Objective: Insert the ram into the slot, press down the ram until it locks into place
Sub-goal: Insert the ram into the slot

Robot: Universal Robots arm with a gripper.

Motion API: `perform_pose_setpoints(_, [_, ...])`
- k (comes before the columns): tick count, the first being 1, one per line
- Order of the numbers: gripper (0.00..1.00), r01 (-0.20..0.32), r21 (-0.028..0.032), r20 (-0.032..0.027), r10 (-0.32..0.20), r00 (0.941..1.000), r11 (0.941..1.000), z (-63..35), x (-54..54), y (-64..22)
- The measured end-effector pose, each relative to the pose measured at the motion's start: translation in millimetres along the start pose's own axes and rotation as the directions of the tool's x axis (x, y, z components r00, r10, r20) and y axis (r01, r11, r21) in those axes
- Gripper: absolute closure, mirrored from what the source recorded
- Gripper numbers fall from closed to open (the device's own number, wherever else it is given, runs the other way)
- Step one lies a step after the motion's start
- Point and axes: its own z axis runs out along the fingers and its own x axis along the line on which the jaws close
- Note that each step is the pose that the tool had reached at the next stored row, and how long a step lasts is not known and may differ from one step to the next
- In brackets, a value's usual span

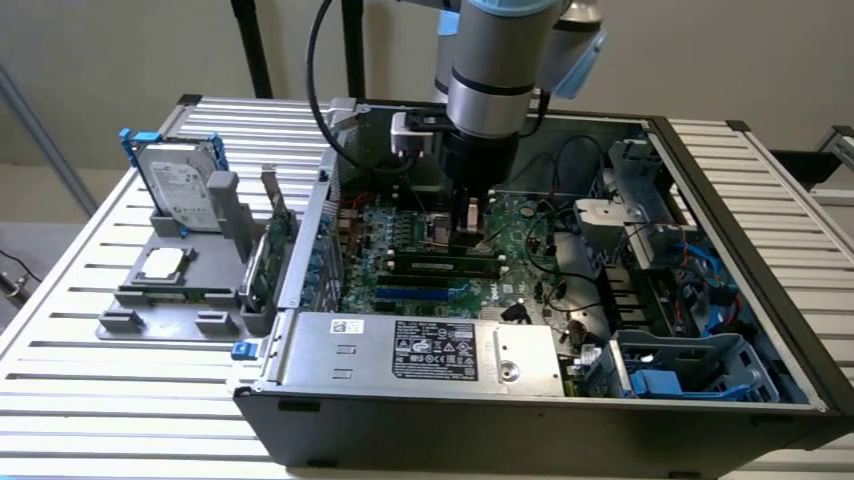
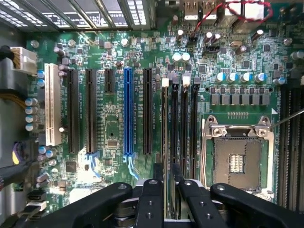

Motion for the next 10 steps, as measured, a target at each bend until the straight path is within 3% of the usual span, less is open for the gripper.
perform_pose_setpoints(4, [0.79, 0.000, -0.0028, 0.0003, 0.000, 1.0000, 1.0000, -4.8, 0.2, 0.6])
perform_pose_setpoints(6, [0.88, 0.000, -0.0029, 0.0003, 0.000, 1.0000, 1.0000, -4.9, 0.2, 0.6])
perform_pose_setpoints(10, [0.89, 0.000, -0.0031, 0.0001, 0.000, 1.0000, 1.0000, -5.0, 0.2, 0.6])
